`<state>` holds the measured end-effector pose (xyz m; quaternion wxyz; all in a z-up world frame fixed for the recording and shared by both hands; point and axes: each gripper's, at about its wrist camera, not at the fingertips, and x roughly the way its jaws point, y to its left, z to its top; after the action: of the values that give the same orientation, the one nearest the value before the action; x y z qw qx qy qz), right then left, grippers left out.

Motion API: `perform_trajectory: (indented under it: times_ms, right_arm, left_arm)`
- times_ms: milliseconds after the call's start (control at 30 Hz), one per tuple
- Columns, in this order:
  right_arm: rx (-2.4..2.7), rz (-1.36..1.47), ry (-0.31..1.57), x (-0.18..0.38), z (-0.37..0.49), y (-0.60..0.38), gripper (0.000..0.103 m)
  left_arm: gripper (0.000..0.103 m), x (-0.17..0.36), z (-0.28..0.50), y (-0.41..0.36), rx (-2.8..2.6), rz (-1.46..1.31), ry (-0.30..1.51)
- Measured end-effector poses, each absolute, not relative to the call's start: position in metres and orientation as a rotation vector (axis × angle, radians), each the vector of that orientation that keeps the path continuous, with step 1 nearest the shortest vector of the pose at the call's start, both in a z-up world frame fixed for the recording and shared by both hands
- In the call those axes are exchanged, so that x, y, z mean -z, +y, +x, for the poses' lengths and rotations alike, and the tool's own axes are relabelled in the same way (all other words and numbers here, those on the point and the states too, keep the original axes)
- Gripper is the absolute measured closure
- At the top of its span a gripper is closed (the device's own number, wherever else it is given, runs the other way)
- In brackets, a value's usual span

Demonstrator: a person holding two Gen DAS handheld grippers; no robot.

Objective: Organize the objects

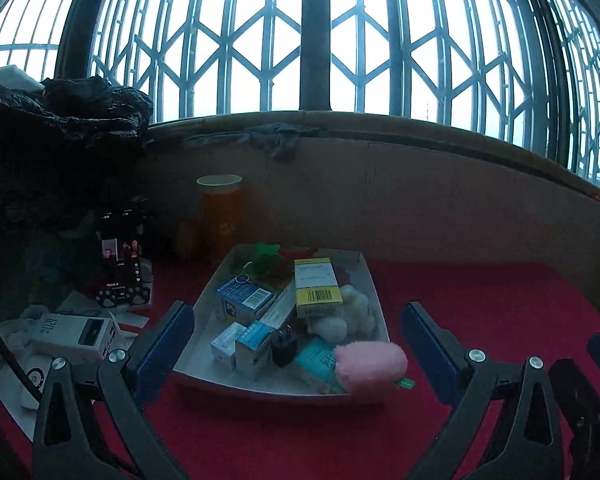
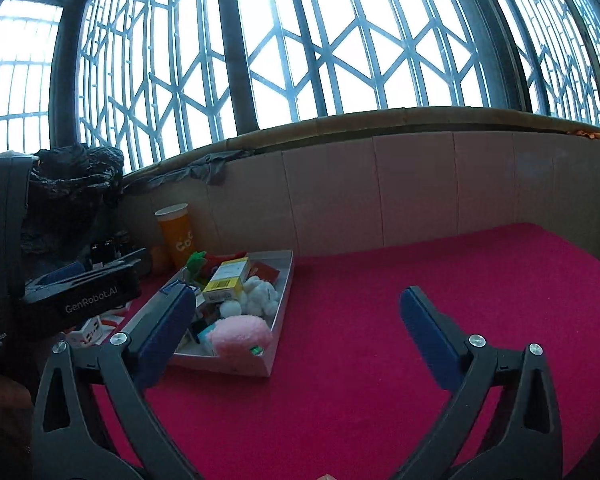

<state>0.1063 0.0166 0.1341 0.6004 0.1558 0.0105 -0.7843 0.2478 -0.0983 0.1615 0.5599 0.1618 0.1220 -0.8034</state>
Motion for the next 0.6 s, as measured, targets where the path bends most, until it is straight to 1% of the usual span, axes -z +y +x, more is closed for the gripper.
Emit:
perform_trajectory:
  times_ms: [167,300,433,600]
  right_arm:
    - [1.826,0.4,-0.002,-0.13,0.101,0.028,0.0]
    - [1.851,0.483,0.038,-0.119,0.096,0.028,0.0]
    - [1.851,0.565,0.037,-0.109,0.089,0.031,0.0]
    - [1.86,0.566,0.023,-0.11,0.086,0.036,0.0]
  left_arm:
    - [0.0,-0.151,0.244,-0.096,1.902,0.493,0.361]
    - [0.0,-0.149,0.235,-0.095,1.865,0.627,0.277]
    - [0.0,-0.155,0.243,-0.088,1.839,0.574,0.299]
    - [0.0,-0.157,0.25,-0.091,1.803,0.548,0.337]
